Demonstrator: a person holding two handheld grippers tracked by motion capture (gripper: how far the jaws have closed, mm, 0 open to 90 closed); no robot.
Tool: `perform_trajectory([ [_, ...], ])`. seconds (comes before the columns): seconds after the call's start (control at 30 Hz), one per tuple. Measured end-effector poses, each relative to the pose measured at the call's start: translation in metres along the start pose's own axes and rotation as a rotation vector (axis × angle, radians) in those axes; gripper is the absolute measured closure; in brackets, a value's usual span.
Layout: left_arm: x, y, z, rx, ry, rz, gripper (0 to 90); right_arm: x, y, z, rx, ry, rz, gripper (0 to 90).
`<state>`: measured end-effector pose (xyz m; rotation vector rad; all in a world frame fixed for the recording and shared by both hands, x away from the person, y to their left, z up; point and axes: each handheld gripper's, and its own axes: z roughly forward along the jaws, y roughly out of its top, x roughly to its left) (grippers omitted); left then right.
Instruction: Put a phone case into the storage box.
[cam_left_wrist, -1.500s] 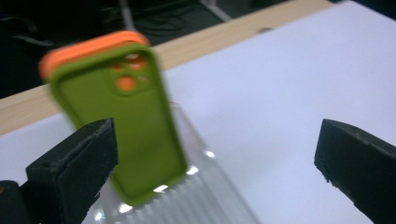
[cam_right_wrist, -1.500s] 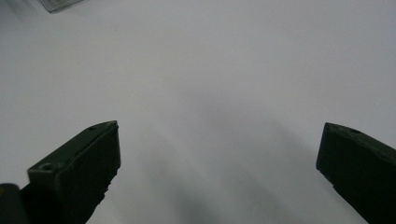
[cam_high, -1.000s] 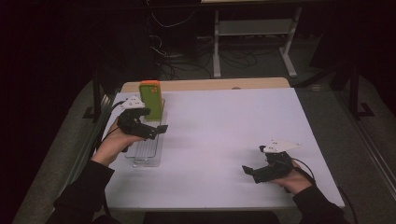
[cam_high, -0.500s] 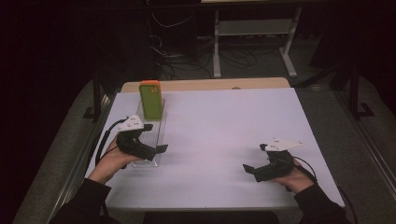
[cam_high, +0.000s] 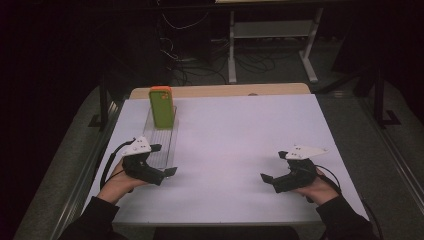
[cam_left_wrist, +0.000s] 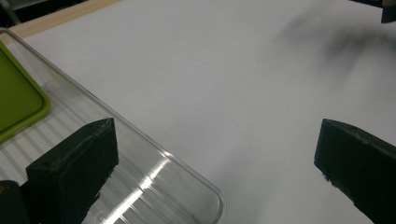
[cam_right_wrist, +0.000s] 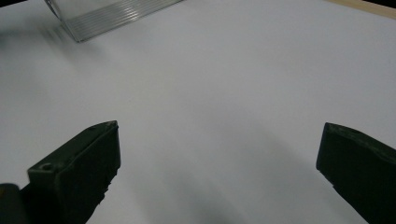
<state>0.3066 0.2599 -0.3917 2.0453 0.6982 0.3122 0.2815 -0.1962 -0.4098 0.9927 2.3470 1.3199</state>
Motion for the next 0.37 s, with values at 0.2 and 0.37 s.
perform_trajectory([
  [0.2, -0.0001, -0.0056, 0.0006, 0.020, -0.008, -0.002, 0.0, 0.0017, 0.0026, -0.0002, -0.004, 0.013, -0.008, 0.0],
  [0.37, -0.0012, -0.0063, 0.0023, 0.022, -0.015, 0.006, 0.0, 0.0019, 0.0029, 0.0001, -0.003, 0.012, -0.009, 0.0],
])
